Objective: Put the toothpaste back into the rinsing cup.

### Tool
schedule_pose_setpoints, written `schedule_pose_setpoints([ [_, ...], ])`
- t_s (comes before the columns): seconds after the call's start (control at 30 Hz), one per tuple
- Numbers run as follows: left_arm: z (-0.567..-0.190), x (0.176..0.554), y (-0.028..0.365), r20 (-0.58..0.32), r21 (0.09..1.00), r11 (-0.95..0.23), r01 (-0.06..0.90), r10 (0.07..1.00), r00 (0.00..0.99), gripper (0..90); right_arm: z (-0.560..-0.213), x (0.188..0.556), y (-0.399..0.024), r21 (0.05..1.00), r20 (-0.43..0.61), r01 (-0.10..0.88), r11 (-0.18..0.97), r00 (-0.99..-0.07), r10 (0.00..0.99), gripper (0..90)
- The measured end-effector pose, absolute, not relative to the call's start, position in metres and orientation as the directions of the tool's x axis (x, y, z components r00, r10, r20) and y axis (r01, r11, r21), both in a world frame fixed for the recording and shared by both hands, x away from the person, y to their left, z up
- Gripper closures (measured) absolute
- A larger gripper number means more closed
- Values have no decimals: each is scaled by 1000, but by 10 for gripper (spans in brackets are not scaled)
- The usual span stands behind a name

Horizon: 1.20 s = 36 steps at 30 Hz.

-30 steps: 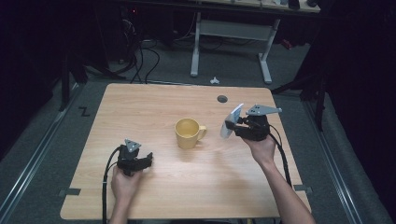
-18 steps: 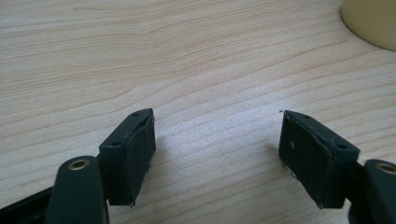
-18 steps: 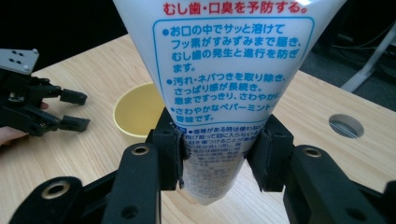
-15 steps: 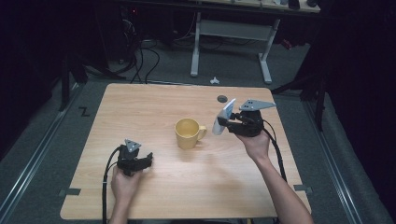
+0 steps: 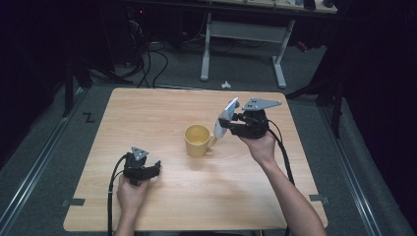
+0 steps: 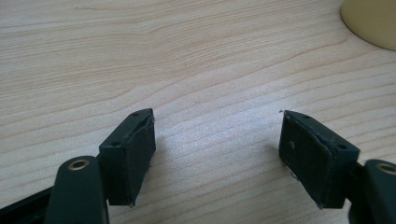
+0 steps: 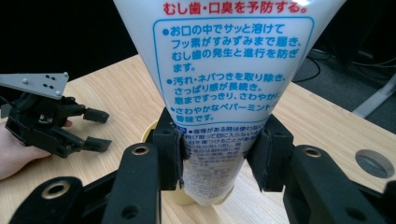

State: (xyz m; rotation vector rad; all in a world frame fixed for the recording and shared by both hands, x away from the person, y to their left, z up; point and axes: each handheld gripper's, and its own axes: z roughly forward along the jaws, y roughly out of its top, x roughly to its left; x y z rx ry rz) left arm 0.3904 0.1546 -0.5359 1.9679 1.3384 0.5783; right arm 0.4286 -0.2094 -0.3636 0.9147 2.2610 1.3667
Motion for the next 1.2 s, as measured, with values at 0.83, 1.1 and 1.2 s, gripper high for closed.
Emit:
schedule_pose_setpoints([
  [0.83,-536,390,155,-13,741,-242,627,928,373,275,-364,445,-172,872,30,338,354,-759,651,601],
  [1.1,-536,390,155,-13,742,-240,626,928,372,276,-369,451,-156,863,19,337,376,-766,642,600],
  [1.2,-536,390,155,-13,742,-241,626,928,372,276,-372,453,-153,859,19,341,383,-768,641,599],
])
